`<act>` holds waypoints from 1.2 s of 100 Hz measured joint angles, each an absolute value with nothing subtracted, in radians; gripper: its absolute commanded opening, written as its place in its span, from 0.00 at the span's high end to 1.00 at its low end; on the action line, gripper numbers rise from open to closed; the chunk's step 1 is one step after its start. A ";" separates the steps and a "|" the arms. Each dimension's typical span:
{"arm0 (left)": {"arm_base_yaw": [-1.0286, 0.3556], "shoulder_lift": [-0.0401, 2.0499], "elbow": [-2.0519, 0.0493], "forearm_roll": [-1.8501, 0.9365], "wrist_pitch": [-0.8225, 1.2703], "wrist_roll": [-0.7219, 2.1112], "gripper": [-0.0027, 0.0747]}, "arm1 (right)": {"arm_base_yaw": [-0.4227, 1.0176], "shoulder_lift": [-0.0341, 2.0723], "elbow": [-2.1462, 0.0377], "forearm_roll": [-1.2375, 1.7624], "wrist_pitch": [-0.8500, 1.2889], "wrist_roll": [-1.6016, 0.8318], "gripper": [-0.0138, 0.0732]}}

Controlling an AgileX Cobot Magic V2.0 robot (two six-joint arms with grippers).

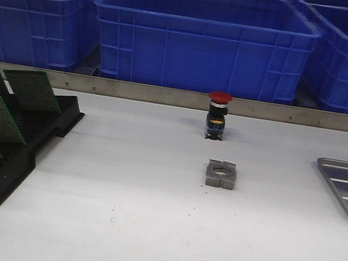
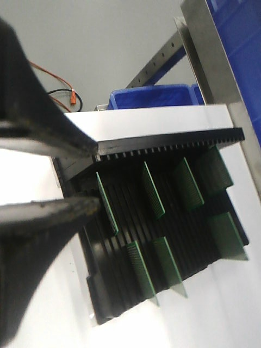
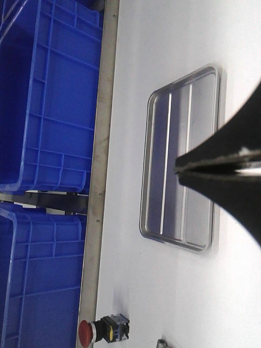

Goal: Place circuit board on tray

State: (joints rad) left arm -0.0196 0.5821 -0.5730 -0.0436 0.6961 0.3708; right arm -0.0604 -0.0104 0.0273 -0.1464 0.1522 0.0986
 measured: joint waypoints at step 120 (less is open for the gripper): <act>-0.020 1.404 -0.679 -0.106 0.481 1.302 0.99 | -0.060 -0.010 0.027 -0.146 0.152 0.099 0.91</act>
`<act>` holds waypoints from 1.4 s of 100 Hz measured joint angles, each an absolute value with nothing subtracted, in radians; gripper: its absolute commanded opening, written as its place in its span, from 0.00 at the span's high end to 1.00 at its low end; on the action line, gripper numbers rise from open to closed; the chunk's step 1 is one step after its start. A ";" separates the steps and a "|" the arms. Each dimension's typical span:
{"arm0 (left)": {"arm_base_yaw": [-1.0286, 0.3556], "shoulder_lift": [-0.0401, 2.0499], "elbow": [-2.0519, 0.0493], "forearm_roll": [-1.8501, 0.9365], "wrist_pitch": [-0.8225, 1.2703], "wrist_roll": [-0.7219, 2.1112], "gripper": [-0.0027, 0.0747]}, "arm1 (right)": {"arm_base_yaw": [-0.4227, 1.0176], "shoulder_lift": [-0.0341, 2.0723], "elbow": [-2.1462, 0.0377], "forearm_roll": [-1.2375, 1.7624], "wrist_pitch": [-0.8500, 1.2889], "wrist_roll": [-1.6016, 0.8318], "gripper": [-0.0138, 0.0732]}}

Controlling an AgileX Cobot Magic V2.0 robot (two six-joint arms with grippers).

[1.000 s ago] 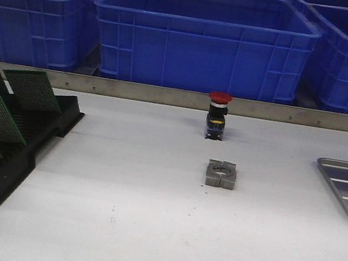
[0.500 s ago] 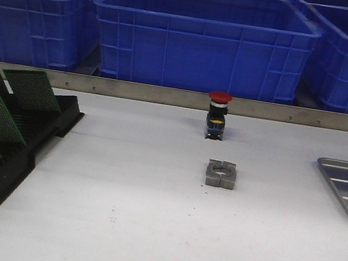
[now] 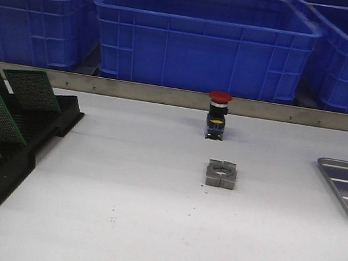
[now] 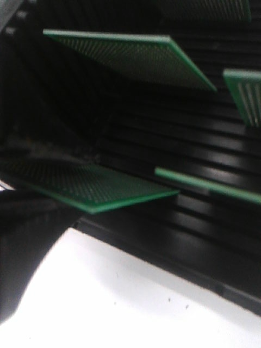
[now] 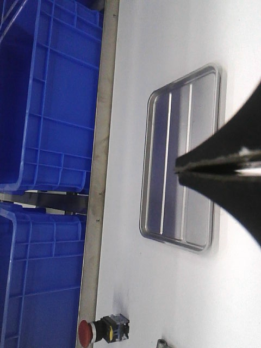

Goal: Place circuit board on tray
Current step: 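Grasp a green circuit board in the rack with the left gripper and lift it out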

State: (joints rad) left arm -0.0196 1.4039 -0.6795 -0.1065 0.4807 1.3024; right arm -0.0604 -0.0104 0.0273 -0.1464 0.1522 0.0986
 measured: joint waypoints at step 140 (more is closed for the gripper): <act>-0.506 1.376 -0.876 -1.071 0.989 1.315 0.99 | -0.060 -0.010 0.027 -0.146 0.152 0.099 0.91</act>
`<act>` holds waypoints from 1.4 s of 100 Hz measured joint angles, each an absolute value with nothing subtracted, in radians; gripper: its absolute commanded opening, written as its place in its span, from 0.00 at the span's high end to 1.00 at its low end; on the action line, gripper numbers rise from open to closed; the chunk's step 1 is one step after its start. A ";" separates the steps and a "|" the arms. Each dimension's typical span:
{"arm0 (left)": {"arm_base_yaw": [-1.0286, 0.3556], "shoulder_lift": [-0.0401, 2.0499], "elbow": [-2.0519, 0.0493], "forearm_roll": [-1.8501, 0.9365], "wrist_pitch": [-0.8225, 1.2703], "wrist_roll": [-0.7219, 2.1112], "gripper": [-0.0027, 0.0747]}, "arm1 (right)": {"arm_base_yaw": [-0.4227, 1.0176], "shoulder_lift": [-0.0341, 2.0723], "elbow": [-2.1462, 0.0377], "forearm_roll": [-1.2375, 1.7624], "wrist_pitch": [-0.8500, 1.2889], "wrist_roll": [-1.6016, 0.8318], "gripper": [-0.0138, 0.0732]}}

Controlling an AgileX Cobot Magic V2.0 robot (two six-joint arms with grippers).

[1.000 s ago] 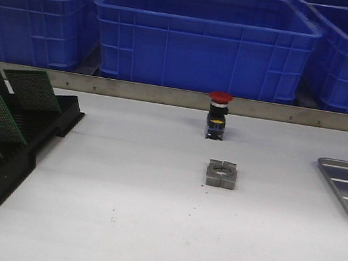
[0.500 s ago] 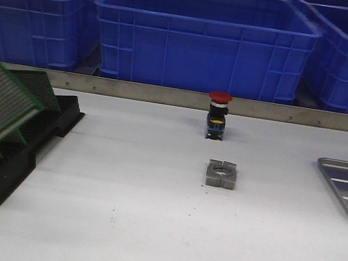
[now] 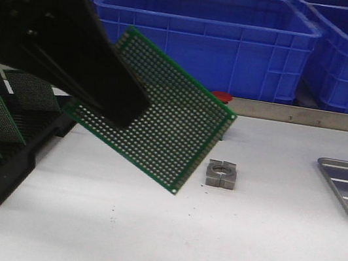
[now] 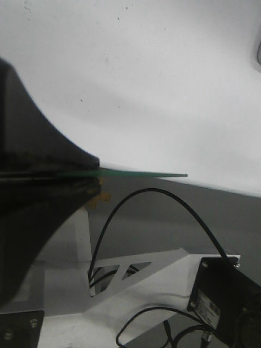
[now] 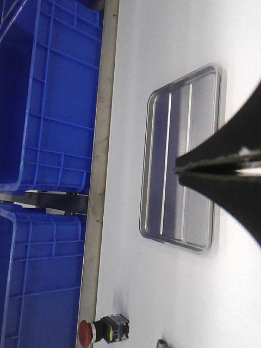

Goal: Place circuit board on tray
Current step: 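Grasp a green circuit board in the rack with the left gripper and lift it out, then grasp the board's edge with the right gripper beside the left gripper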

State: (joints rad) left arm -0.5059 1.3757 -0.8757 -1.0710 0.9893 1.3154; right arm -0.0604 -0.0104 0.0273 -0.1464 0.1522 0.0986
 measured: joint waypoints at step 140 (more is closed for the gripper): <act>-0.517 1.391 -0.876 -1.106 0.978 1.316 0.99 | -0.049 0.874 -0.535 0.894 0.851 -0.873 0.20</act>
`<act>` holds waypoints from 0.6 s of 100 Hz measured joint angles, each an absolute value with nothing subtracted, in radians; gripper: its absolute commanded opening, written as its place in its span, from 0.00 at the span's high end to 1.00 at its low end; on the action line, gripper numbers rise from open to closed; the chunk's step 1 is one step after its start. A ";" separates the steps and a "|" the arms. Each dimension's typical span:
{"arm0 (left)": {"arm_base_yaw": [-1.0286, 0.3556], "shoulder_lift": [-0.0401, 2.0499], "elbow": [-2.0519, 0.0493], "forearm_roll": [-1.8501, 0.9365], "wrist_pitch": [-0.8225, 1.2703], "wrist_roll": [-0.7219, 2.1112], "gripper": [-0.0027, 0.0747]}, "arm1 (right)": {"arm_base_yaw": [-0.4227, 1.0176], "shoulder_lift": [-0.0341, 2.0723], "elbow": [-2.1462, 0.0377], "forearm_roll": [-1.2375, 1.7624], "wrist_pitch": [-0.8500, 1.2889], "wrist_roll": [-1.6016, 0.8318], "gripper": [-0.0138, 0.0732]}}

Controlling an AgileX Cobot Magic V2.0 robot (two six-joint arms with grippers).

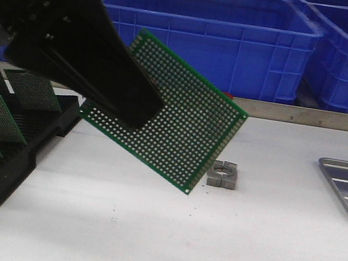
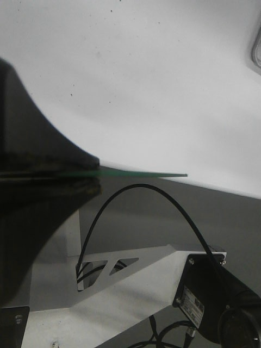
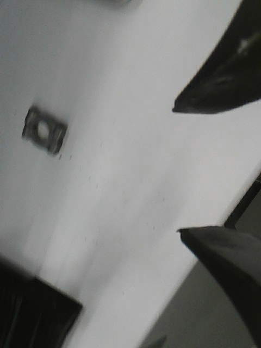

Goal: Place circuit board on tray
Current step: 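Grasp the board's edge with the right gripper beside the left gripper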

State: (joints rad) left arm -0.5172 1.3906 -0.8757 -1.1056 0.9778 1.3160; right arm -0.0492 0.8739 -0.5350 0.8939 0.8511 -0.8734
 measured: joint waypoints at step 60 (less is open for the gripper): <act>-0.517 1.391 -0.876 -1.128 0.976 1.368 0.99 | 0.321 1.278 -0.621 1.270 0.903 -1.501 0.20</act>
State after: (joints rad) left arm -0.5172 1.3906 -0.8757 -1.1280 0.9761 1.3682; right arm 0.3211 1.2779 -0.6212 1.2695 0.9032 -1.5008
